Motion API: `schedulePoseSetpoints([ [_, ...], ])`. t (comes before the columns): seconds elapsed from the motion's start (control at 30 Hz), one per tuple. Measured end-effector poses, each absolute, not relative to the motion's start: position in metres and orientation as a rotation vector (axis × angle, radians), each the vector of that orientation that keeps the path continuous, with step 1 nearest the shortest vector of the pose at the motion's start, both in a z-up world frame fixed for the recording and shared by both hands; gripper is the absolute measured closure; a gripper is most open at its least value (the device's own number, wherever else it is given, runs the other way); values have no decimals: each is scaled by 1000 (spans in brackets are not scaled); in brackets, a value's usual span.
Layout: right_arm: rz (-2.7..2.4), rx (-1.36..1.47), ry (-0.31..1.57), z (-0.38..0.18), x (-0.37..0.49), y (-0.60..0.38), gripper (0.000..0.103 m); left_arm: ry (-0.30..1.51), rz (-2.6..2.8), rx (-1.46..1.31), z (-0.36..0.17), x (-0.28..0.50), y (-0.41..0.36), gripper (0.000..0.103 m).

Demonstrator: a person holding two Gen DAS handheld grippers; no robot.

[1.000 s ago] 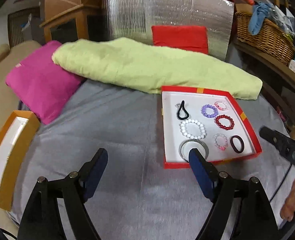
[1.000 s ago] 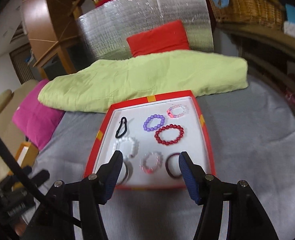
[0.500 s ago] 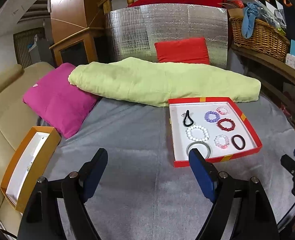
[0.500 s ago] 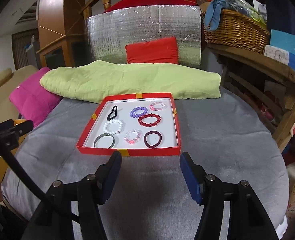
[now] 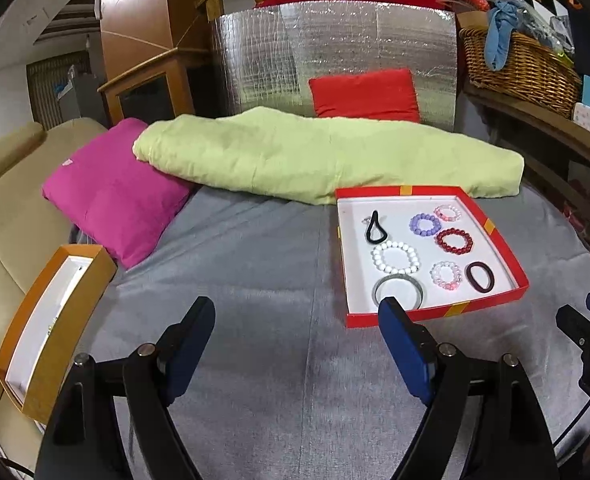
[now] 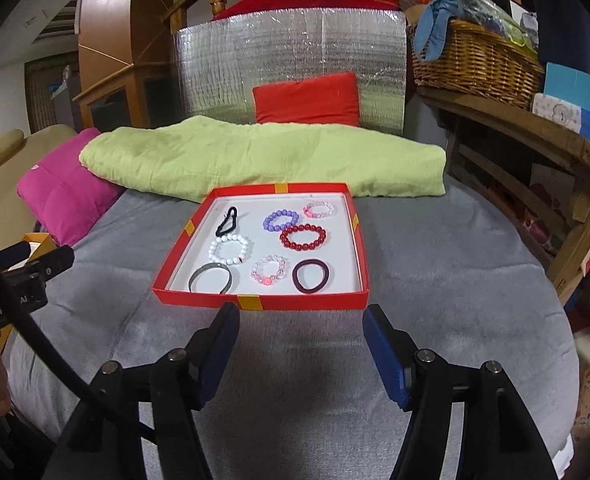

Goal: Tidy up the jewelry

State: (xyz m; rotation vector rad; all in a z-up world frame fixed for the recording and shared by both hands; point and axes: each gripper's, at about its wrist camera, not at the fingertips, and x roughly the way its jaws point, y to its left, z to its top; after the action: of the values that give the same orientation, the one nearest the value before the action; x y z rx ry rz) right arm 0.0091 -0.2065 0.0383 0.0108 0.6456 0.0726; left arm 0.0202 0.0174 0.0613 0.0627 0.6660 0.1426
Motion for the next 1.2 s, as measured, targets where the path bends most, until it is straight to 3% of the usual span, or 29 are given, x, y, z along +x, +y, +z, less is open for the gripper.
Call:
schedulePoseSetpoints([
  [1.2, 29, 53, 657, 31, 16, -212, 34, 689, 189, 60, 49, 23, 13, 19],
])
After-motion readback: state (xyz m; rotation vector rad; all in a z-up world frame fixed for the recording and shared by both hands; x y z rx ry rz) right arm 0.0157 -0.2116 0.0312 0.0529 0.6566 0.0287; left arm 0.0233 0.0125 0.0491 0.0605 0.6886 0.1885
